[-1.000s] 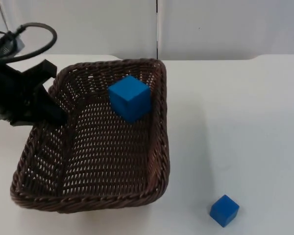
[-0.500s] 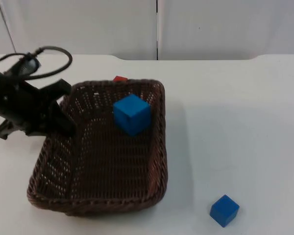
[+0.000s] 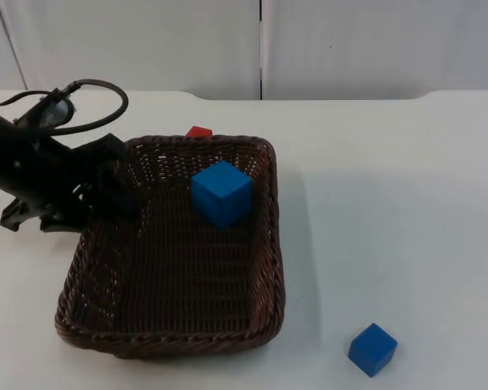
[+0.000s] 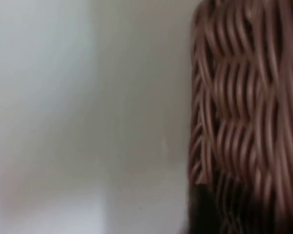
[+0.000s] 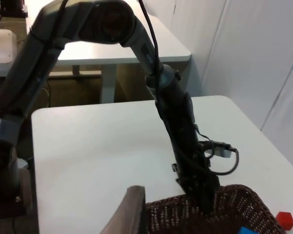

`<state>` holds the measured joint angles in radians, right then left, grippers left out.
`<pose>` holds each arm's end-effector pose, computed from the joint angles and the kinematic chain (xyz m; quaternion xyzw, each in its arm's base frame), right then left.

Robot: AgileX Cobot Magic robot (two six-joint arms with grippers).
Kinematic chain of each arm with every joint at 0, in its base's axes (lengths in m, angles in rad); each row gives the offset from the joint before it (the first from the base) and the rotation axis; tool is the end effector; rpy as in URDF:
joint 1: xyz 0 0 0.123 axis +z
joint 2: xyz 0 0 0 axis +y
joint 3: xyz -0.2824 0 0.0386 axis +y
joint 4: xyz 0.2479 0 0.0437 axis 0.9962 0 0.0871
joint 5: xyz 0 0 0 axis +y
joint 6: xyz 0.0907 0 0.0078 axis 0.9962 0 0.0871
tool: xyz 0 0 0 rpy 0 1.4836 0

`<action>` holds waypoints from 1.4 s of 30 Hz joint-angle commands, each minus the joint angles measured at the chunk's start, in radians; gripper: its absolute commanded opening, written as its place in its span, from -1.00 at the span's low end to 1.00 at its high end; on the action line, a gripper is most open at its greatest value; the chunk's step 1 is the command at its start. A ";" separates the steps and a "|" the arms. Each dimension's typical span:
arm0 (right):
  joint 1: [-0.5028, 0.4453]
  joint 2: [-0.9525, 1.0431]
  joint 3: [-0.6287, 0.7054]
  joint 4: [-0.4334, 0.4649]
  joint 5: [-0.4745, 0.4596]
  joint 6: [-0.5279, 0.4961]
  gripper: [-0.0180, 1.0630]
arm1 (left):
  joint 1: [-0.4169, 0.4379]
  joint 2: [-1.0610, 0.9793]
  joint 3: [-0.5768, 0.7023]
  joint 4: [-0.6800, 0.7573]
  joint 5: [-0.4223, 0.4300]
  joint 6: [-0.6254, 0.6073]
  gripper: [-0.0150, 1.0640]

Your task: Pick up the basket with the left hand and place the largest block into the basket with the right hand.

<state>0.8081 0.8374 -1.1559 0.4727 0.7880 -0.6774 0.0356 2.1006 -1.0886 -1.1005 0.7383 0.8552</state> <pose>0.0775 0.1237 0.4502 -0.5125 0.6230 0.2651 0.5281 0.3645 -0.0418 0.0897 -0.0300 0.9414 -0.3181 0.1083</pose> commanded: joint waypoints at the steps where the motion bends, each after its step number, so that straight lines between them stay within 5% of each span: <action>1: 0.001 -0.009 0.001 -0.014 -0.001 0.007 0.66 | -0.007 -0.006 -0.005 -0.010 0.019 0.004 0.21; 3: 0.001 -0.009 0.001 -0.030 -0.001 0.021 0.66 | -0.002 -0.008 -0.005 -0.010 0.040 0.001 0.52; 6: 0.001 -0.009 0.001 -0.052 -0.001 0.041 0.66 | 0.001 -0.031 -0.005 0.000 0.040 0.001 0.63; 17: 0.001 -0.009 0.001 -0.077 0.002 0.060 0.66 | 0.001 -0.225 -0.005 0.069 0.017 -0.002 0.63; 29: 0.001 -0.009 0.001 -0.079 0.002 0.087 0.66 | 0.001 -0.623 -0.003 0.267 0.016 -0.181 0.63; 42: 0.001 -0.111 0.140 -0.105 -0.083 0.094 0.66 | 0.001 -1.008 -0.003 0.438 0.134 -0.319 0.63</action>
<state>0.8081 0.7629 -1.0615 0.3698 0.7443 -0.5912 0.0356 1.1577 -1.0886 -0.6880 0.8416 0.5587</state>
